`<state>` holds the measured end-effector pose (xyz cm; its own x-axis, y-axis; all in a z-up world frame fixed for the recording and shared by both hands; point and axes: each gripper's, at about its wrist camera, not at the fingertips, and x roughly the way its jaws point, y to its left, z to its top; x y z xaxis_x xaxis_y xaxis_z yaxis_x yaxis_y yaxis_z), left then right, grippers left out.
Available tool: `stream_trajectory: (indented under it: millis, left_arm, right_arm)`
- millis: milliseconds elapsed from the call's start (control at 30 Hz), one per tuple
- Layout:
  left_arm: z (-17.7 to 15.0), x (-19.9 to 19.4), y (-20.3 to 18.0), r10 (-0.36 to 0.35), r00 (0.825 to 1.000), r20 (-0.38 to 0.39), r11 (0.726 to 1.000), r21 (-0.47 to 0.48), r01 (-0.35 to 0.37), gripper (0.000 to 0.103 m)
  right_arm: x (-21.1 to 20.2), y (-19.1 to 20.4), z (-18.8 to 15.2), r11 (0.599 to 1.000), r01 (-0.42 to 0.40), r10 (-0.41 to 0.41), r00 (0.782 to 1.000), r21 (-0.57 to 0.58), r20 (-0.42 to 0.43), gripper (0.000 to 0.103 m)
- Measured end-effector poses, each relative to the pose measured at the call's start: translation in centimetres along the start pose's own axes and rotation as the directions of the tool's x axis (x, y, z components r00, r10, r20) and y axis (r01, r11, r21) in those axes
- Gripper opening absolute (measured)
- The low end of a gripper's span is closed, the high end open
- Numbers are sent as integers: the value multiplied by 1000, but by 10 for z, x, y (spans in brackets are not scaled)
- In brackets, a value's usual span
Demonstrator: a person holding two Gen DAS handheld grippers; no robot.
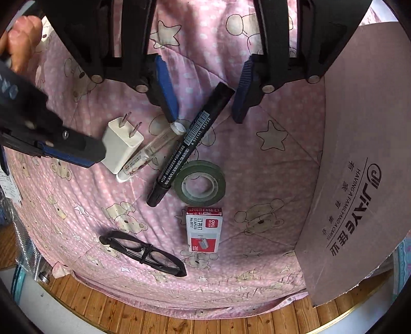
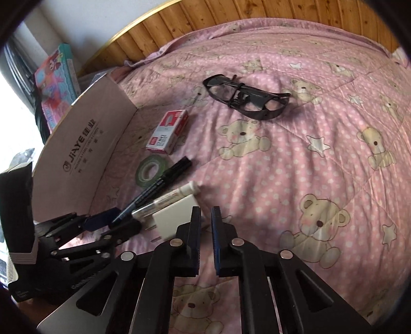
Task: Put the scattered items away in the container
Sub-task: 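Move both open tools toward the black marker and tape roll, then grasp the black marker with the left tool while the right tool grasps the white charger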
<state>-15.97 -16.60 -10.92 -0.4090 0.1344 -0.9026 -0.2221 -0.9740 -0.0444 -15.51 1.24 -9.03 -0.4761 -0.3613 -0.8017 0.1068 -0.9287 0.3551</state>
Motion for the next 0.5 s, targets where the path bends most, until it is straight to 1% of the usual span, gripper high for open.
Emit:
stream_trajectory:
  millis: [33, 67, 100, 167, 200, 233, 267, 300, 333, 367, 400, 433, 467, 500]
  left_arm:
    - [-1, -1, 2, -7, 1000, -2, 1000, -10, 7, 36]
    - [-1, -2, 3, -19, 1000, -6, 1000, -16, 18, 35]
    - [-1, -3, 4, -40, 999, -11, 999, -22, 40, 35]
    - [3, -3, 6, -88, 996, -15, 996, -34, 88, 35]
    - [6, -3, 7, -88, 996, -7, 996, -33, 88, 35]
    - [10, -3, 7, -78, 997, 10, 997, -25, 78, 36]
    - [13, -1, 8, -70, 997, 22, 997, -14, 70, 37]
    - [16, 2, 8, -72, 997, 26, 997, -8, 72, 37]
    - [17, 5, 8, -89, 996, 27, 996, -3, 89, 36]
    - [17, 8, 6, -101, 995, 21, 995, 5, 101, 36]
    - [17, 8, 2, -85, 996, 28, 996, 16, 85, 34]
    - [16, 7, -2, -98, 995, 17, 995, 16, 98, 34]
    - [14, 4, -4, -142, 990, 11, 990, 1, 142, 29]
    - [11, 3, -7, -222, 975, -15, 975, -21, 222, 26]
  right_arm:
    - [-1, -8, 2, 1000, 13, -13, 1000, 18, -4, 12]
    - [-2, -15, 3, 999, 2, -1, 1000, 34, -6, 12]
    - [-5, -18, 5, 999, -34, 34, 999, 41, -6, 13]
    - [-11, -14, 9, 996, -85, 85, 996, 17, -11, 29]
    - [-14, -10, 11, 994, -107, 107, 994, 8, -12, 40]
    - [-14, -3, 14, 991, -133, 133, 991, 7, -20, 42]
    - [-11, 4, 15, 987, -159, 159, 987, 12, -38, 42]
    - [-5, 11, 15, 986, -167, 168, 984, 19, -58, 42]
    - [3, 17, 13, 988, -151, 153, 985, 25, -77, 43]
    - [6, 22, 11, 993, -117, 118, 991, 15, -61, 43]
    - [7, 28, 11, 997, -76, 75, 996, -24, -53, 40]
    - [8, 31, 12, 997, -43, 39, 998, -61, -52, 29]
    - [9, 29, 15, 996, -16, 12, 998, -82, -56, 20]
    - [11, 26, 17, 994, 28, -34, 998, -109, -60, 16]
